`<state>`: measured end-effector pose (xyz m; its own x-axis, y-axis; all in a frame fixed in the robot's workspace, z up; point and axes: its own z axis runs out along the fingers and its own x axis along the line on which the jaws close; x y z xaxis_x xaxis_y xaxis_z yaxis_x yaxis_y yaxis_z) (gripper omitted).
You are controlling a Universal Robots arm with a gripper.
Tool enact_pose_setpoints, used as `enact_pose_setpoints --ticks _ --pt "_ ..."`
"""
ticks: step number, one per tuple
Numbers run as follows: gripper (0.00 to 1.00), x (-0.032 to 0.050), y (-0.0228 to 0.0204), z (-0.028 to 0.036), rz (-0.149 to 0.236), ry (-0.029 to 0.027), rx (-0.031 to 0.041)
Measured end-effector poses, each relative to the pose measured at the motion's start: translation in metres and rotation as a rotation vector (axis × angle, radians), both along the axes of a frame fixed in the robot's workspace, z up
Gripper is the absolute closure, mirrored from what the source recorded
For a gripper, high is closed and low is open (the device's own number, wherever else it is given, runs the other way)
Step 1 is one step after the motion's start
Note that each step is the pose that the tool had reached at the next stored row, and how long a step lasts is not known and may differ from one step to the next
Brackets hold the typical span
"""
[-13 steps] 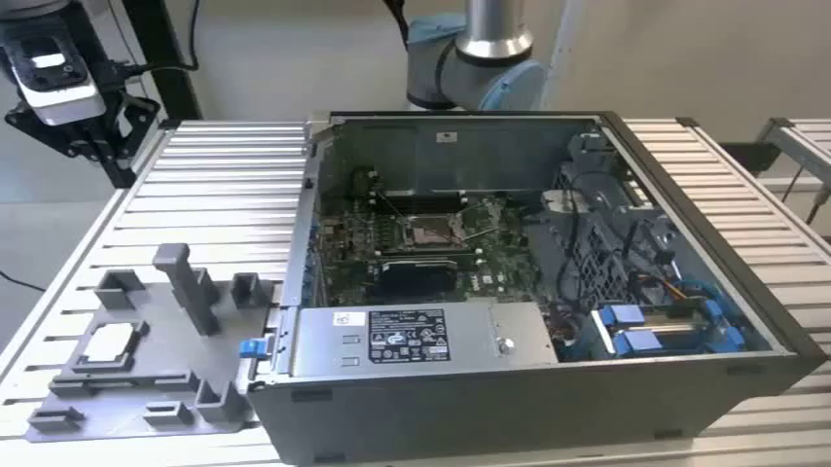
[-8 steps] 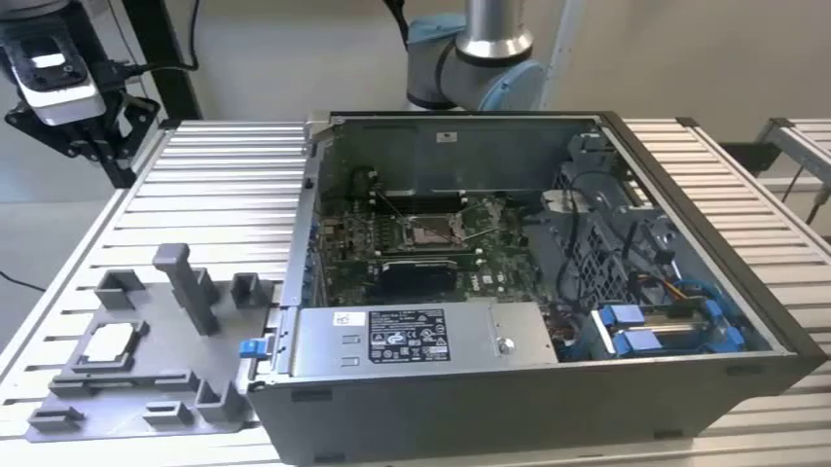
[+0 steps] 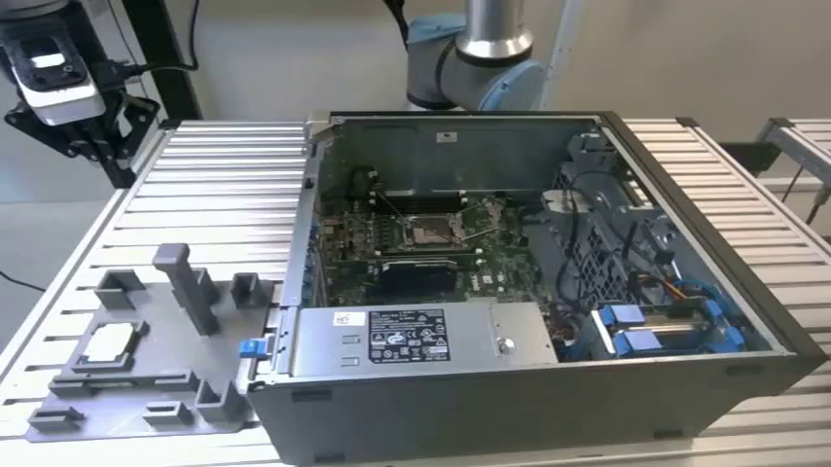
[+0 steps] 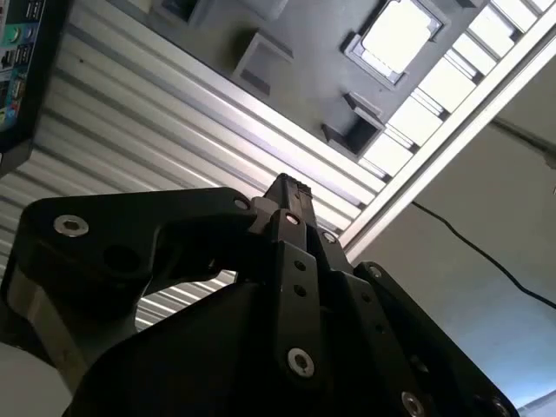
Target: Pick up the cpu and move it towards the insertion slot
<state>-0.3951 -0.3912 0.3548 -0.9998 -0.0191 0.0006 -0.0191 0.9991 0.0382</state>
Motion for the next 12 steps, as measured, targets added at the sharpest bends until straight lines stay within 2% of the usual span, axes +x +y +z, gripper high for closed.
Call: enact_pose_setpoints --ticks 3,6,9,12 --pt "1.0 -0.0026 -0.0008 0.0 0.0 -0.0001 0.0" --pt "1.0 -0.0064 -0.0035 0.0 0.0 0.0 0.0" --pt "1.0 -0.0096 -0.0095 0.0 0.0 0.0 0.0001" --pt "1.0 -0.0145 -0.0184 0.0 0.0 0.0 0.0"
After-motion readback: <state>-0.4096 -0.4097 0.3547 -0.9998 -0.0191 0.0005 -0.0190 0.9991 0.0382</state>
